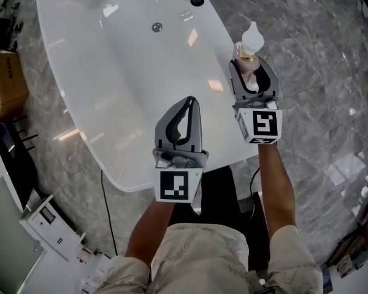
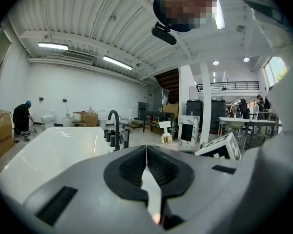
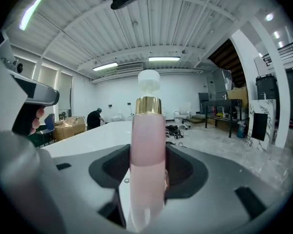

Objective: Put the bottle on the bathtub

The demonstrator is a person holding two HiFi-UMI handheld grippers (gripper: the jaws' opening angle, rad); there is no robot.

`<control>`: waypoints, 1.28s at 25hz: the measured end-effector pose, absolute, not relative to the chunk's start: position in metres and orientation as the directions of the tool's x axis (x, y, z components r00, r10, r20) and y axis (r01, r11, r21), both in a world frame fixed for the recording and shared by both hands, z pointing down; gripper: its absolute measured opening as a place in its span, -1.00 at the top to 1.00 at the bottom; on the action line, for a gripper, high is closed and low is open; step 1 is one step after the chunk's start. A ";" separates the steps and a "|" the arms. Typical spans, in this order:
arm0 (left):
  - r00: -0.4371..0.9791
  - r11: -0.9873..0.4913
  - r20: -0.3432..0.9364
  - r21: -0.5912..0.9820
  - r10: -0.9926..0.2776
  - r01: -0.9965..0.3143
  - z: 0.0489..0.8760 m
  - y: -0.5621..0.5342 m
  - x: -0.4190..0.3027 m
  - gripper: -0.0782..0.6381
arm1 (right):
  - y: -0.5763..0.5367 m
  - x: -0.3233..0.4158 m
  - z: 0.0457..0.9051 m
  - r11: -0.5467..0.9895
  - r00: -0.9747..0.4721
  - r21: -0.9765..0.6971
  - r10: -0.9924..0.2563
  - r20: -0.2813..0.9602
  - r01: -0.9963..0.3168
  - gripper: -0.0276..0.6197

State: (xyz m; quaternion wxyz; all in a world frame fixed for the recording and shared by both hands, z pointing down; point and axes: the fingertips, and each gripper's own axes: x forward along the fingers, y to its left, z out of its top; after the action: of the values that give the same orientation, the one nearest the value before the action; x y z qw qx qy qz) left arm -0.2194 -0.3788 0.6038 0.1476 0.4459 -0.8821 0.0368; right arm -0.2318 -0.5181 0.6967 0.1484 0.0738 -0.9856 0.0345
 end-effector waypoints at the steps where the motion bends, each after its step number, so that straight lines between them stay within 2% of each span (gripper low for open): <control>1: -0.563 0.606 0.299 0.071 -0.771 -0.792 0.607 -0.378 -0.220 0.76 | -0.519 -0.236 0.699 0.987 -0.947 -0.046 -0.133 0.293 -0.153 0.30; 9: -0.573 0.622 0.311 0.085 -0.758 -0.778 0.622 -0.376 -0.222 0.76 | -0.520 -0.250 0.704 0.989 -0.959 -0.044 -0.128 0.252 -0.144 0.30; 32: -0.564 0.619 0.320 0.100 -0.761 -0.779 0.619 -0.371 -0.203 0.76 | -0.502 -0.216 0.708 0.991 -0.952 0.021 -0.136 0.275 -0.135 0.29</control>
State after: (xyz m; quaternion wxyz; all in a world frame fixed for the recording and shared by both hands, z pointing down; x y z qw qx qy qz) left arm -0.2029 -0.3708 0.6188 0.1683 0.4356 -0.8839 0.0262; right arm -0.2158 -0.5018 0.7082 0.1393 0.0685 -0.9879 -0.0008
